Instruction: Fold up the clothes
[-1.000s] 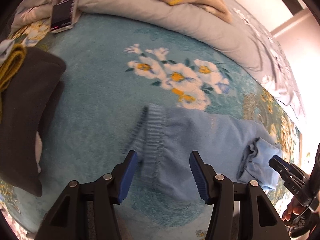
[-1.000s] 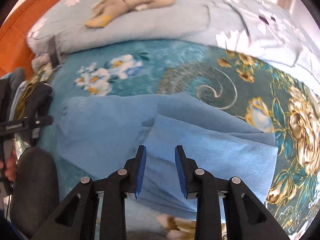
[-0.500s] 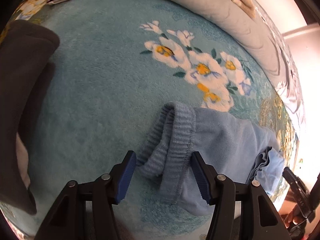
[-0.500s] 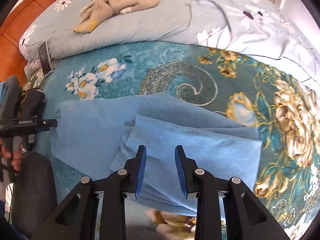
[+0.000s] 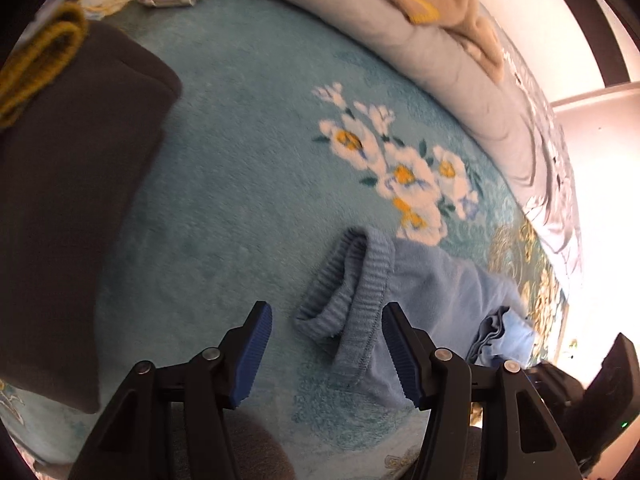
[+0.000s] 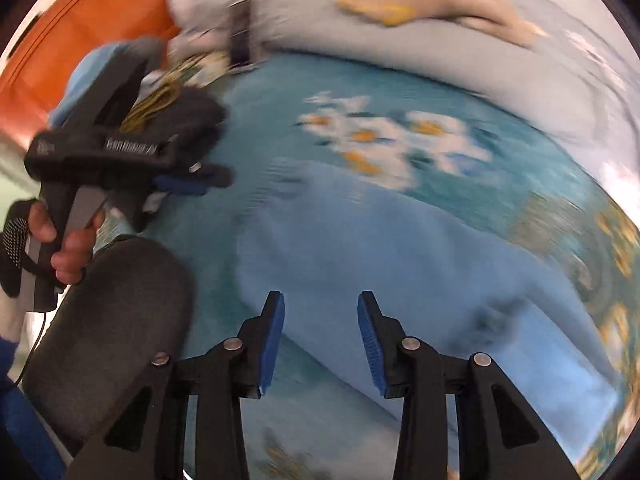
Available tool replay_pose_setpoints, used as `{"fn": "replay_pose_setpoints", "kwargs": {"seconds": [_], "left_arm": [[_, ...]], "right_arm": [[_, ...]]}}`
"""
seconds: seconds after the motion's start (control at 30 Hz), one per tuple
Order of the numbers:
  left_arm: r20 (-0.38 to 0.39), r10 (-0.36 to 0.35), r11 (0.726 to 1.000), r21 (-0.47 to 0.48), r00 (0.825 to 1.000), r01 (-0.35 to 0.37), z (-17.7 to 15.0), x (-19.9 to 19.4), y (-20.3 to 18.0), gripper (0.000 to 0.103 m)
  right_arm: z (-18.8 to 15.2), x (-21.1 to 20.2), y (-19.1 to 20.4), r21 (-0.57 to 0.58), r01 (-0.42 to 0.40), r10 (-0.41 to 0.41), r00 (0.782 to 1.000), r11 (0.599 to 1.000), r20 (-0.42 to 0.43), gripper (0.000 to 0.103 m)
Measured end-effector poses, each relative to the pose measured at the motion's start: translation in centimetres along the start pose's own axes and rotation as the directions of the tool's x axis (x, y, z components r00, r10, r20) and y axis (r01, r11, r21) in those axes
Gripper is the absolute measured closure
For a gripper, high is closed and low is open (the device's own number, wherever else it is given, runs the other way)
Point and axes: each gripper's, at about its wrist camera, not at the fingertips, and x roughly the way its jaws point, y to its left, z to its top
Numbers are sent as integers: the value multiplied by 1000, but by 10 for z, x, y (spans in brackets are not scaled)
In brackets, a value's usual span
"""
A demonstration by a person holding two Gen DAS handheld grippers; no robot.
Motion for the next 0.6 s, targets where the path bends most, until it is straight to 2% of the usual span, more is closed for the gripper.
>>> {"fn": "replay_pose_setpoints", "kwargs": {"seconds": [0.1, 0.2, 0.37, 0.4, 0.5, 0.6], "left_arm": [[43, -15, 1000, 5, 999, 15, 5, -20, 10, 41], [60, -36, 999, 1, 998, 36, 11, -28, 19, 41], [73, -60, 998, -6, 995, 61, 15, -36, 35, 40], [74, -66, 998, -11, 995, 67, 15, -36, 38, 40], [72, -85, 996, -33, 994, 87, 14, -35, 47, 40], [69, -99, 994, -44, 993, 103, 14, -34, 53, 40]], "right_arm": [[20, 37, 39, -73, -33, 29, 998, 997, -56, 64], [27, 66, 62, -104, -37, 26, 994, 994, -109, 64], [29, 90, 69, -97, 45, -59, 988, 994, -140, 64], [30, 90, 67, -78, 52, -62, 989, 996, -138, 66], [32, 90, 61, -45, 81, -86, 987, 996, -136, 84], [35, 84, 54, 8, 31, -29, 992, 999, -123, 91]]}}
